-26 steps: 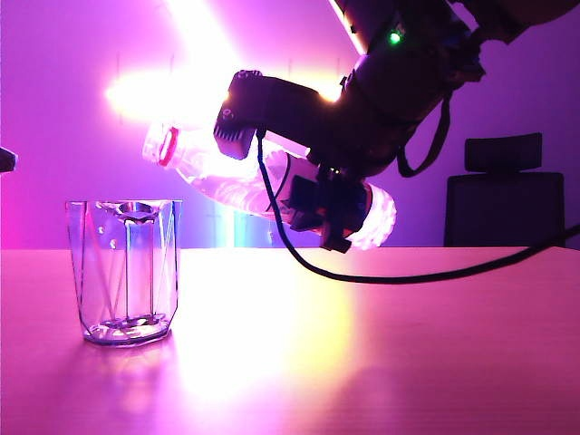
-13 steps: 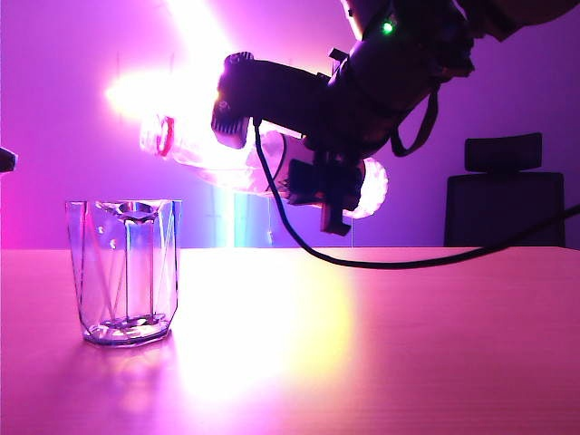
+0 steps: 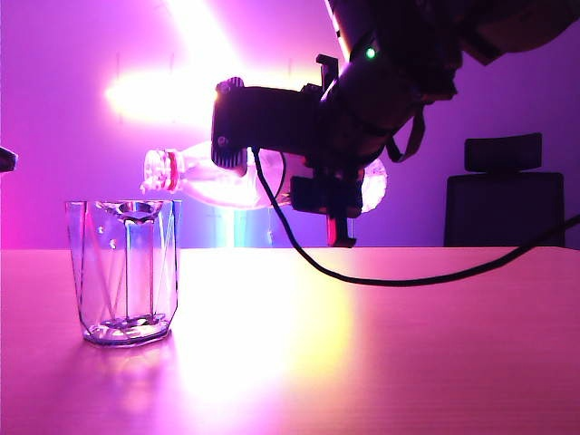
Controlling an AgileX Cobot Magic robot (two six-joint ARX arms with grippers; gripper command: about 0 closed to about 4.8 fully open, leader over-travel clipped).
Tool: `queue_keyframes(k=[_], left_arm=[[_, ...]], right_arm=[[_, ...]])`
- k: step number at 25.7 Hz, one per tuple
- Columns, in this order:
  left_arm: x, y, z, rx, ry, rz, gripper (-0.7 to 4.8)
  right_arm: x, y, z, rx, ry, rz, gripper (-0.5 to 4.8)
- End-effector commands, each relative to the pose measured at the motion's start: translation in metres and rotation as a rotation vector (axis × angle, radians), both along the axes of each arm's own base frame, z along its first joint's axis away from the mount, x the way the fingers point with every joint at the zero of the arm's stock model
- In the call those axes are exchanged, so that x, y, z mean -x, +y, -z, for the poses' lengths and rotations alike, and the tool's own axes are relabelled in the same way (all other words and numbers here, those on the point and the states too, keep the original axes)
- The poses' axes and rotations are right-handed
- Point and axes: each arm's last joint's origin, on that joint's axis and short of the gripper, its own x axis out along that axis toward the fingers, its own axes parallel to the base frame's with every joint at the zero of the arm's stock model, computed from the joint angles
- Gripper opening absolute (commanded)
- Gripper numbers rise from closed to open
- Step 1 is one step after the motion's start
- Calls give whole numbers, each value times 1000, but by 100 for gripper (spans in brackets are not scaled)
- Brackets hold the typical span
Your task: Pick up the mineral water bottle on the table and pour water into the mug until it's half full.
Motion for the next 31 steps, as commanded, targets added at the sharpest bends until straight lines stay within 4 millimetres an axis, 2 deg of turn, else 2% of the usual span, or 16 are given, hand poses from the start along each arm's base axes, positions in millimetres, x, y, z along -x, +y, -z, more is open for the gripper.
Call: queue_keyframes(k=[1,23,31], left_arm=[[0,0,-2,7,-6,4,-2],[0,0,-2,7,-6,4,-2],[0,0,-2,7,-6,4,-2]], right_arm=[[-1,3,-13,-41,-84,-3,219],[-3,2,-18,35,-158,32,219],[-3,3,-23,-3,-196,39,219]])
